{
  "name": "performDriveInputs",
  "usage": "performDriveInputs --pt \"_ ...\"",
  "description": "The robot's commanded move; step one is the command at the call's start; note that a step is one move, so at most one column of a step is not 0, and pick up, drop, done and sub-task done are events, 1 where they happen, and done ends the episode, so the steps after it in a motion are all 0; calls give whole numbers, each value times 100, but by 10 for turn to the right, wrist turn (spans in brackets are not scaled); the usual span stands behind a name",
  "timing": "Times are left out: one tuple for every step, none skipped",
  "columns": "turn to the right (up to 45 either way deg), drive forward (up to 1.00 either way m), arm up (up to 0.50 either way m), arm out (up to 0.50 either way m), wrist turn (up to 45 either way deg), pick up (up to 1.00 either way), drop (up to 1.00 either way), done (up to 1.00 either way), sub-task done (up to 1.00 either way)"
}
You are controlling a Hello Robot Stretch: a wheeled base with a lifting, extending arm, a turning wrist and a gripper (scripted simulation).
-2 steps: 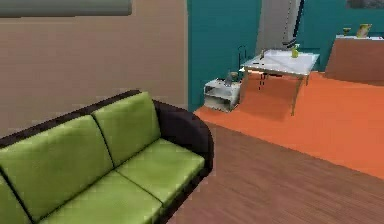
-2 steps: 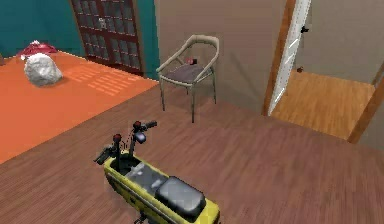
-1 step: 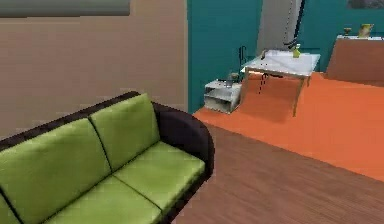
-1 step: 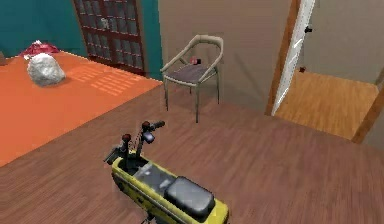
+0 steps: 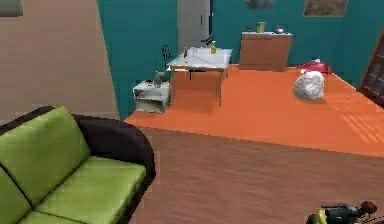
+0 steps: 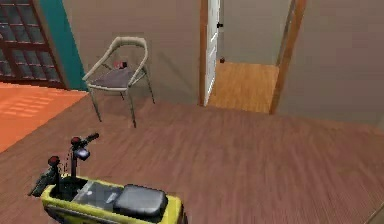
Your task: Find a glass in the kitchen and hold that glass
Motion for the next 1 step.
performDriveInputs --pt "0 100 0 0 0 0 0 0 0"
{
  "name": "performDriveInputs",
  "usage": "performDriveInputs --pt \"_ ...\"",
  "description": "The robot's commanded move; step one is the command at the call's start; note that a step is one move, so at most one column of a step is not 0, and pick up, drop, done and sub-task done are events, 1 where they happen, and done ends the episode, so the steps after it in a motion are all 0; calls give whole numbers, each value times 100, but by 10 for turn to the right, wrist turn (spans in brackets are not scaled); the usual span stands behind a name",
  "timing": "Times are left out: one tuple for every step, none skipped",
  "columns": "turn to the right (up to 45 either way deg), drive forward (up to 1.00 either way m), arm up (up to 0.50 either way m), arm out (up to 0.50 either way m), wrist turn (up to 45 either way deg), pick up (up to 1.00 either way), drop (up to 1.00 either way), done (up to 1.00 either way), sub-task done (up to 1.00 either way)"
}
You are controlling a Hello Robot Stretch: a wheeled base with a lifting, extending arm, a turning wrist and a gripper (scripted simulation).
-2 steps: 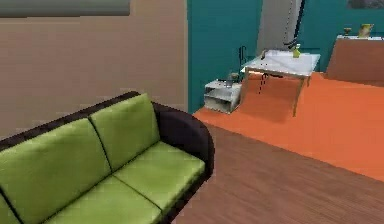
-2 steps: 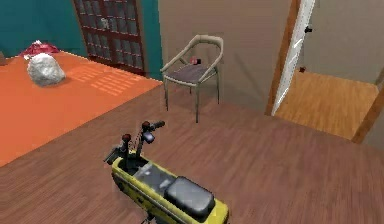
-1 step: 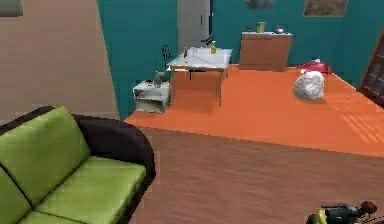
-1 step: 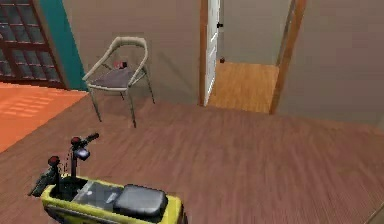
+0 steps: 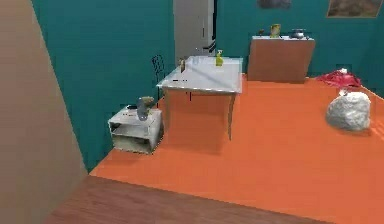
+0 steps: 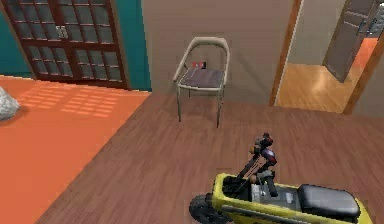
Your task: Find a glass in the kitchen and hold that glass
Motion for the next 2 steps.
performDriveInputs --pt "30 0 0 0 0 0 0 0 0" --pt "0 50 0 0 0 0 0 0 0"
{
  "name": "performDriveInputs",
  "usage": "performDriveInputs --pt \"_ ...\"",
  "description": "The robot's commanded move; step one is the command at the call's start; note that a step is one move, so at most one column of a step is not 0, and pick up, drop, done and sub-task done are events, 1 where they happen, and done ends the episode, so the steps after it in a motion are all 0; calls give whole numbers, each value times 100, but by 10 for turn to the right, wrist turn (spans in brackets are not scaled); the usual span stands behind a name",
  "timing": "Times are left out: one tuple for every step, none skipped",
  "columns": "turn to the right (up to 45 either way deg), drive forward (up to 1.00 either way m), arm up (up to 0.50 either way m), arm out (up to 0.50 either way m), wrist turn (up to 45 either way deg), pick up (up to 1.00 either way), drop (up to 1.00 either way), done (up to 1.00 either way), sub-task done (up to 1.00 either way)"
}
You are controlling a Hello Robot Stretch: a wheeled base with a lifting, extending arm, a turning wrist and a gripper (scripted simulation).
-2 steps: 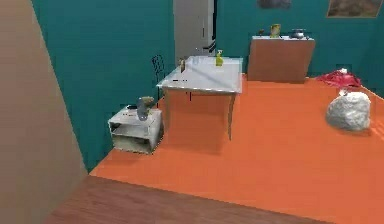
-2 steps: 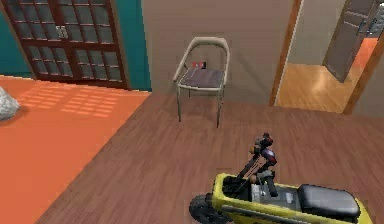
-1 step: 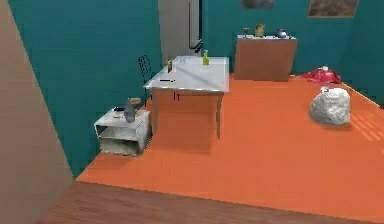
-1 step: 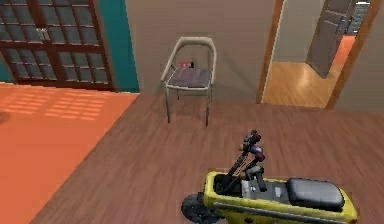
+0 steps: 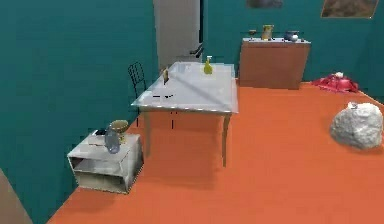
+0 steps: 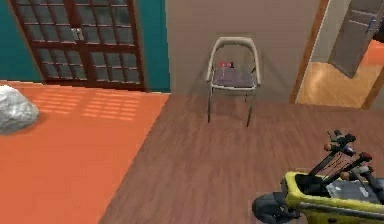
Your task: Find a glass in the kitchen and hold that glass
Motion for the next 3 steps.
performDriveInputs --pt "-30 0 0 0 0 0 0 0 0" --pt "450 0 0 0 0 0 0 0 0" --pt "210 0 0 0 0 0 0 0 0"
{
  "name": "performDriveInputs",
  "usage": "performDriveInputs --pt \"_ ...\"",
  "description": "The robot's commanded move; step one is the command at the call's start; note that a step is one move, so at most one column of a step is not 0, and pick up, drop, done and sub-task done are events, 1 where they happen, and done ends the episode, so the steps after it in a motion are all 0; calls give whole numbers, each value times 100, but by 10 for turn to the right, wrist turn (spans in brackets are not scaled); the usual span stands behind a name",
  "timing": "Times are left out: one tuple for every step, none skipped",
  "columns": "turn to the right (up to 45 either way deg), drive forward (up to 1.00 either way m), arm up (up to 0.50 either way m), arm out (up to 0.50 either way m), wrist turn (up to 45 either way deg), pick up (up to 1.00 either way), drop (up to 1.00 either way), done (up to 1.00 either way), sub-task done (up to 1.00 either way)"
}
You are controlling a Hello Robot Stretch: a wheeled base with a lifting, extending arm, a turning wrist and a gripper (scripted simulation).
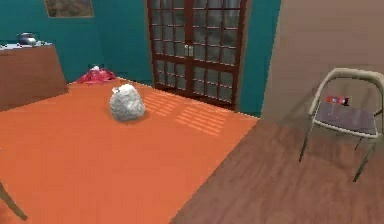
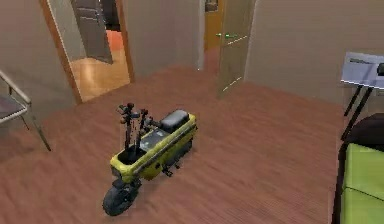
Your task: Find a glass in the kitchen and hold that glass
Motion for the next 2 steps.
performDriveInputs --pt "0 15 0 0 0 0 0 0 0" --pt "-270 0 0 0 0 0 0 0 0"
